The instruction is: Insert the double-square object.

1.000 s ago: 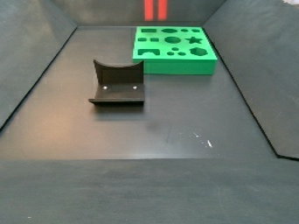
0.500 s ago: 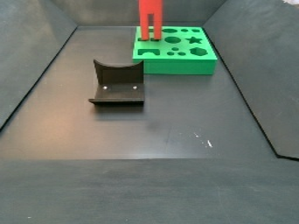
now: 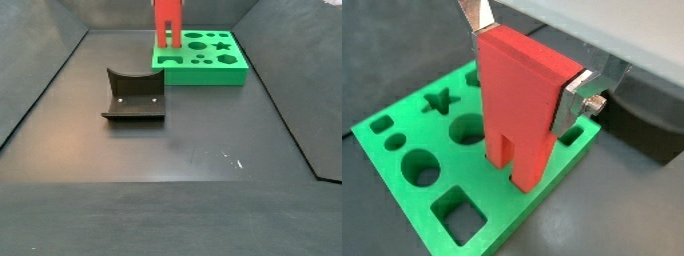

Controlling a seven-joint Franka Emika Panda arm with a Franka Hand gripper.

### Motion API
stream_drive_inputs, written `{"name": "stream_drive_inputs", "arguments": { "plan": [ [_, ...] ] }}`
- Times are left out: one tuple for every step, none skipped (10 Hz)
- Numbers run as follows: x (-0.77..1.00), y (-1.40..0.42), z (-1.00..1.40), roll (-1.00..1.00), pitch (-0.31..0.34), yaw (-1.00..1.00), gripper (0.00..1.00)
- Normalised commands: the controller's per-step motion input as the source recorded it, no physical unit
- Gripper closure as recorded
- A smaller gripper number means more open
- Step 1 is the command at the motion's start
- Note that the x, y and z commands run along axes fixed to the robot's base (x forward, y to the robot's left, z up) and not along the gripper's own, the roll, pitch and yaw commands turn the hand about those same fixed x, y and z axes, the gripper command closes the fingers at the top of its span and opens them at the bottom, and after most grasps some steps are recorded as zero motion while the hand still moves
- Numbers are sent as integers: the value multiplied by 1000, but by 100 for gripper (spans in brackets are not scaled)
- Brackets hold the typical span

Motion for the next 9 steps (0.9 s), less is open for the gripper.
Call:
{"name": "stream_drive_inputs", "arguments": {
  "plan": [
    [0, 0, -334, -44, -131, -100, 100],
    [-6, 0, -349, 0, -127, -91, 100],
    [0, 0, -343, 0, -121, -83, 100],
    [0, 0, -343, 51, -111, -54, 100],
    [0, 0, -323, 66, -94, -37, 100],
    [43, 0, -343, 81, -49, 0, 100],
    [0, 0, -200, 0, -61, 0, 100],
    [0, 71, 0, -64, 0, -26, 100],
    [0, 0, 0, 0, 0, 0, 100]
  ]
}}
